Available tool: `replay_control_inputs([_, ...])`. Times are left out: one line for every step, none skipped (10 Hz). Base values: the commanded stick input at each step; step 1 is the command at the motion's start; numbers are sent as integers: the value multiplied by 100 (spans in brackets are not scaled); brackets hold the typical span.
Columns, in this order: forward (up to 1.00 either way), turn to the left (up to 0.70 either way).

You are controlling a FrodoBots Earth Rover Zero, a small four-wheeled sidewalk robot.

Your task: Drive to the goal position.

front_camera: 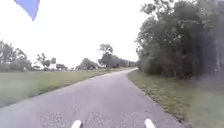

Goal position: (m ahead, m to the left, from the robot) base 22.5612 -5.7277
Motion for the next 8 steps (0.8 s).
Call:
replay_control_inputs([80,3])
replay_control_inputs([80,3])
replay_control_inputs([80,3])
replay_control_inputs([80,3])
replay_control_inputs([80,3])
replay_control_inputs([80,3])
replay_control_inputs([80,3])
replay_control_inputs([80,3])
